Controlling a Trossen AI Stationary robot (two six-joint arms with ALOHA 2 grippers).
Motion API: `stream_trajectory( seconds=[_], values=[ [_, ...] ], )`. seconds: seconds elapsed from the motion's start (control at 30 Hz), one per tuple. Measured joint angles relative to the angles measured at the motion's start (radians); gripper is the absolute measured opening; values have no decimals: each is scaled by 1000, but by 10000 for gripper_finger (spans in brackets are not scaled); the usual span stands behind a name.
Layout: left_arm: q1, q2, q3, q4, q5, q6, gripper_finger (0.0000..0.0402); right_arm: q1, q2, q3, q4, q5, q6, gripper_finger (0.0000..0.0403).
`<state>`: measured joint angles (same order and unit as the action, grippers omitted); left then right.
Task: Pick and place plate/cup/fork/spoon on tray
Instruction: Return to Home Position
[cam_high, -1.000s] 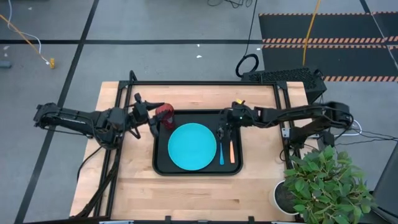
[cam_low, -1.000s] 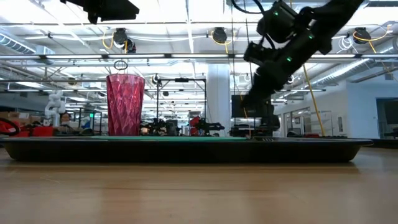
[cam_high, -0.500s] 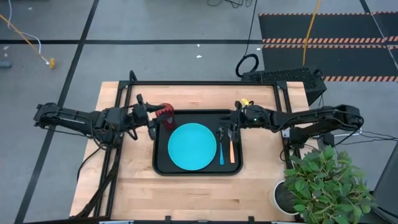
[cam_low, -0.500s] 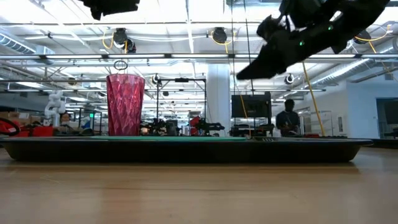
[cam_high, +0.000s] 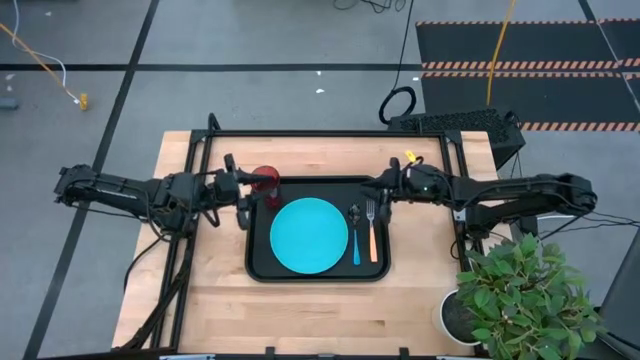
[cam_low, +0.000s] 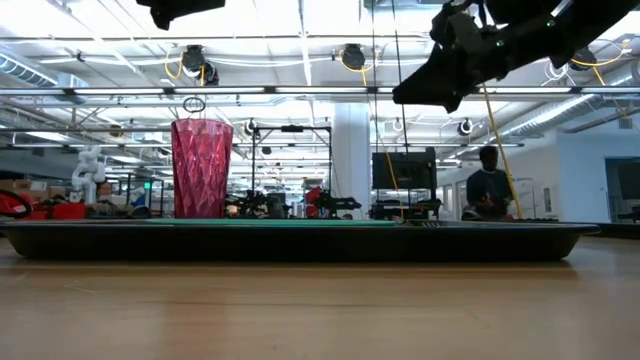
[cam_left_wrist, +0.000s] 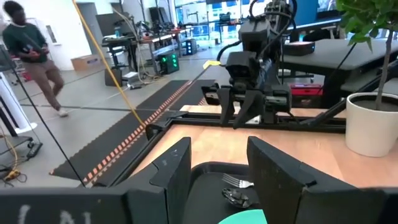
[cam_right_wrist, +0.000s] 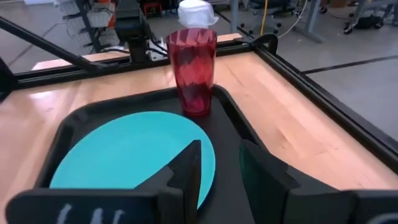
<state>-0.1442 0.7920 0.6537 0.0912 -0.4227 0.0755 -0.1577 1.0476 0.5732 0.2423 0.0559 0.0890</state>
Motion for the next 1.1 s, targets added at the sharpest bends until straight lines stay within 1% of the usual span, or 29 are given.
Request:
stream_trajectory(
  seconds=[0.3,0.43,0.73,0.83,0.97,1.1],
  values=[
    [6,59,0,64,32,10,161,0,-20,1,-71,-5,27,102],
    [6,57,0,90,31,12,161,0,-19,1,-100,-5,27,102],
    [6,57,0,79,31,-11,161,0,-29,1,-98,-5,23,102],
    [4,46,0,68,31,-20,161,0,-63,1,-110,-5,42,102],
    [-10,15,0,37,31,-25,161,0,-147,1,-132,-5,80,102],
    [-35,-34,-8,5,31,-25,161,1,-210,2,-226,0,82,102]
  ],
)
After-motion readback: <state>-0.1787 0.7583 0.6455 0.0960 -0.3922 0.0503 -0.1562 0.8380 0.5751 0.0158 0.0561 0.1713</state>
